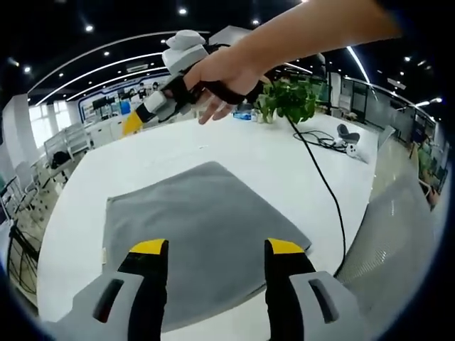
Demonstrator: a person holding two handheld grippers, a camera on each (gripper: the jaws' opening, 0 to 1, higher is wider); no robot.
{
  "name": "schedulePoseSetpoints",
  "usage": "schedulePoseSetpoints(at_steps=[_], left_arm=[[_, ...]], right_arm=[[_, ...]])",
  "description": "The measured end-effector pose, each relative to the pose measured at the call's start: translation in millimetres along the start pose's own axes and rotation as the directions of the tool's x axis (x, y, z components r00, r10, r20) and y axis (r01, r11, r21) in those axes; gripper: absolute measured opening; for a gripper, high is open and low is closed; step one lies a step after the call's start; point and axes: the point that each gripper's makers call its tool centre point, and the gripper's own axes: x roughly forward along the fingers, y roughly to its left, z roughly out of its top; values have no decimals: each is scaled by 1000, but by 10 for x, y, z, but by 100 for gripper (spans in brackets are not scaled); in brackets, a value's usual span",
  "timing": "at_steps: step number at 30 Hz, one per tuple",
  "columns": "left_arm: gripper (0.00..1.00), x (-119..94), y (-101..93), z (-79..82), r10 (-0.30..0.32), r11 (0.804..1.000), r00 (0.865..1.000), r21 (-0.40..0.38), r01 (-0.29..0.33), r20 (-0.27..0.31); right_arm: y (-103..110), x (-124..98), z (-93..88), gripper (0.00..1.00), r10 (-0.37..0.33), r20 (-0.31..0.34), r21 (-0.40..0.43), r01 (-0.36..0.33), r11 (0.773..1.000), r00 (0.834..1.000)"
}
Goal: Fold the towel on the table until its edges align and the towel forms a compact rectangular stack.
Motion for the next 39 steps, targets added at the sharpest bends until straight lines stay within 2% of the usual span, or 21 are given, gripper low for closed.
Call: schedulePoseSetpoints(at_steps=[7,15,29,39], left_arm=[[56,42,-197,103,-18,1000,1000,16,18,4],[56,67,-369,215,-32,999,999,32,31,9],[56,198,-665,235,-51,998,999,31,51,6],[55,278,-848,221,-66,997,998,27,66,0]], right_arm=[[-217,-176,-94,74,-21,-2,10,21,1000,1000],[-340,-358,-170,74,-33,3,26,33,999,999],[-611,-606,-319,71,-60,0,39,60,997,998],[-869,-694,-536,65,-84,-25,43,85,995,996]])
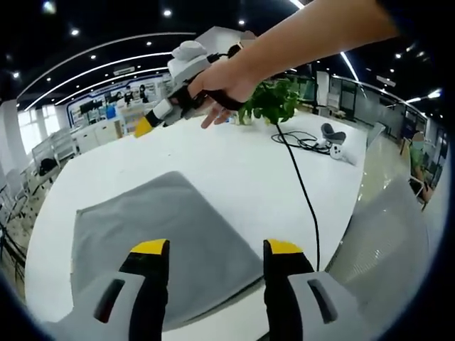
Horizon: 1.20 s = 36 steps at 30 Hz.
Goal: Fold the towel on the table until its edges align and the towel forms a compact rectangular stack.
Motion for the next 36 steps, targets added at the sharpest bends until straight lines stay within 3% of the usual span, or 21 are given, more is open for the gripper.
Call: schedulePoseSetpoints(at_steps=[12,16,36], left_arm=[[52,102,-171,-71,-18,1000,1000,-9,17,-19],[42,135,-252,-65,-44,999,999,-7,44,-7],[38,392,-457,-246,-112,994,993,-24,111,-49]], right_arm=[[-126,-47,-203,61,-10,-21,3,10,1000,1000],[-126,-49,-262,61,-9,-26,4,9,1000,1000],[-362,83,-575,52,-14,-65,-3,14,1000,998]])
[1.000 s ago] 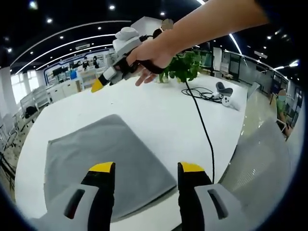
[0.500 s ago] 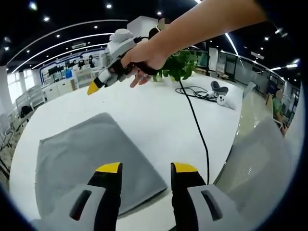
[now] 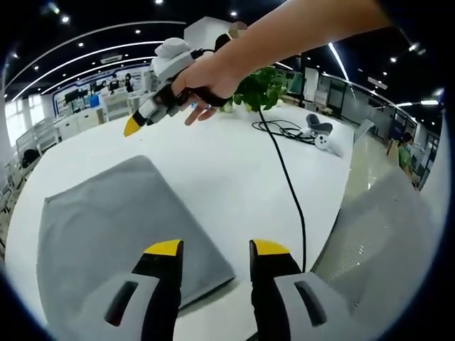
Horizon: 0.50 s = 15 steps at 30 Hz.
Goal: Fold the towel on the table until its edges align and the towel forms a compact rectangular stack.
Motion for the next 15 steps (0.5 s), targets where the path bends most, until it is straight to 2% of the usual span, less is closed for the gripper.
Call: schedulePoseSetpoints(at_steps=[4,9,15], left_arm=[[36,82,-77,-75,-28,1000,999,10,28,-29],[36,110,-119,-94,-40,999,999,6,40,-31],[36,165,-129,-191,-51,999,998,3,51,-49]], right_arm=[[-22,35,-86,49,-6,-14,-1,6,1000,1000],[-46,81,-179,47,-8,-24,7,8,1000,1000],[-40,127,-290,46,-6,-36,6,6,1000,999]])
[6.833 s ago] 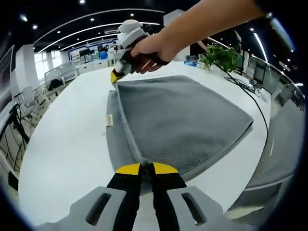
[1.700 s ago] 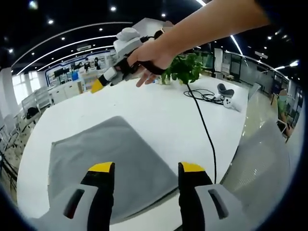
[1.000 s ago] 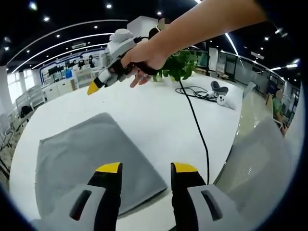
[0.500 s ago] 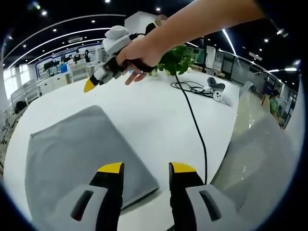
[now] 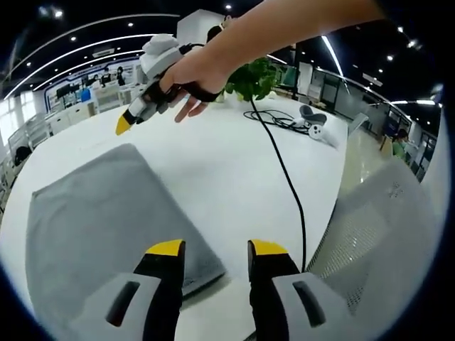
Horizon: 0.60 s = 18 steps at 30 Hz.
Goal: Fold the towel on the table until its edges align and the towel forms a compact rectangular stack.
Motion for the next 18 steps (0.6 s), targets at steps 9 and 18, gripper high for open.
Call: schedulePoseSetpoints(at_steps=[9,18], left_arm=[[34,104,-29,-112,-19,1000,999,-10,18,-34],[31,168,-76,-220,-38,999,997,-28,36,-62]], right_arm=[[-20,112,-78,45,3,-17,3,-3,1000,1000],[-57,229,-147,43,5,-37,-10,-6,1000,999]])
